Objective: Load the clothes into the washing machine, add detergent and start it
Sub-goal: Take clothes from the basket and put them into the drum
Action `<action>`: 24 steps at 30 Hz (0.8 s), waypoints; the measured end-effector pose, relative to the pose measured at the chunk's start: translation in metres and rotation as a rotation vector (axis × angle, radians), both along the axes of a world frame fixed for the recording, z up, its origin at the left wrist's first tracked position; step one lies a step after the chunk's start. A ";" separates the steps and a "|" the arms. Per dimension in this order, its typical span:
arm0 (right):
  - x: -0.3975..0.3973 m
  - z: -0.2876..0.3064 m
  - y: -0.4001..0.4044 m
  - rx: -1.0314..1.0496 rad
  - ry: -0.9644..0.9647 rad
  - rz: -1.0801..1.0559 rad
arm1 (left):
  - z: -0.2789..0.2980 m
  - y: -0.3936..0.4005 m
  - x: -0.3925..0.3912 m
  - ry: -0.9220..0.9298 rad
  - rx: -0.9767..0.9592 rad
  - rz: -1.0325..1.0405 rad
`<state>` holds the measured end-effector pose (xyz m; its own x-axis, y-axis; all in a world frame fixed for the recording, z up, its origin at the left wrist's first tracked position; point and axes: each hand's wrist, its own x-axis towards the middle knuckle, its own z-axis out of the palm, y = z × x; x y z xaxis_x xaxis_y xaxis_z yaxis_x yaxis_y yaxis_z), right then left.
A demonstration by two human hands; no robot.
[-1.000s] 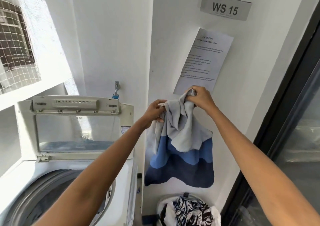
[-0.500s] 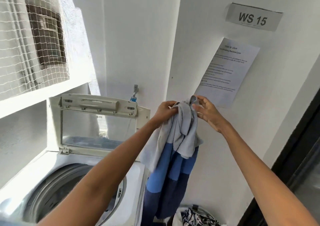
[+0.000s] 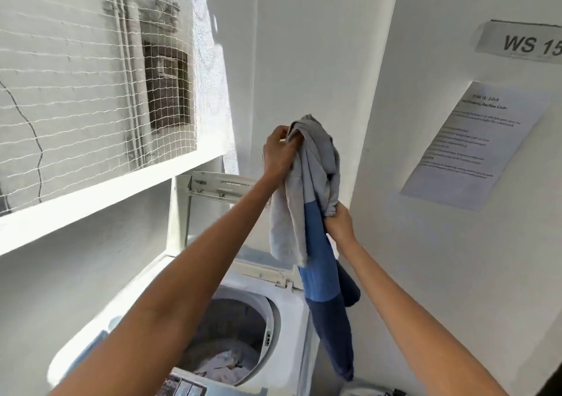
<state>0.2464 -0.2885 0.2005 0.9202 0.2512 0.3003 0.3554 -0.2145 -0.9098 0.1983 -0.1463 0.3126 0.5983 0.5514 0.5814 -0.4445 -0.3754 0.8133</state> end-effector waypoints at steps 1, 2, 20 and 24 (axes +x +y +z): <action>-0.004 0.007 0.014 0.041 0.002 0.003 | 0.002 0.014 -0.008 0.004 0.005 0.080; -0.008 0.015 0.031 0.093 0.019 0.022 | 0.004 0.030 -0.017 0.004 0.011 0.151; -0.037 -0.091 0.193 0.093 0.360 0.077 | -0.132 0.189 -0.091 0.659 0.169 0.471; -0.038 -0.159 0.202 0.007 0.567 0.230 | -0.189 0.201 -0.090 0.744 0.120 0.441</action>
<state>0.2088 -0.0861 0.0414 0.8595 0.4624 -0.2179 -0.1481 -0.1829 -0.9719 0.1080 0.0551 0.1238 0.5917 0.7825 0.1939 0.3922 -0.4895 0.7788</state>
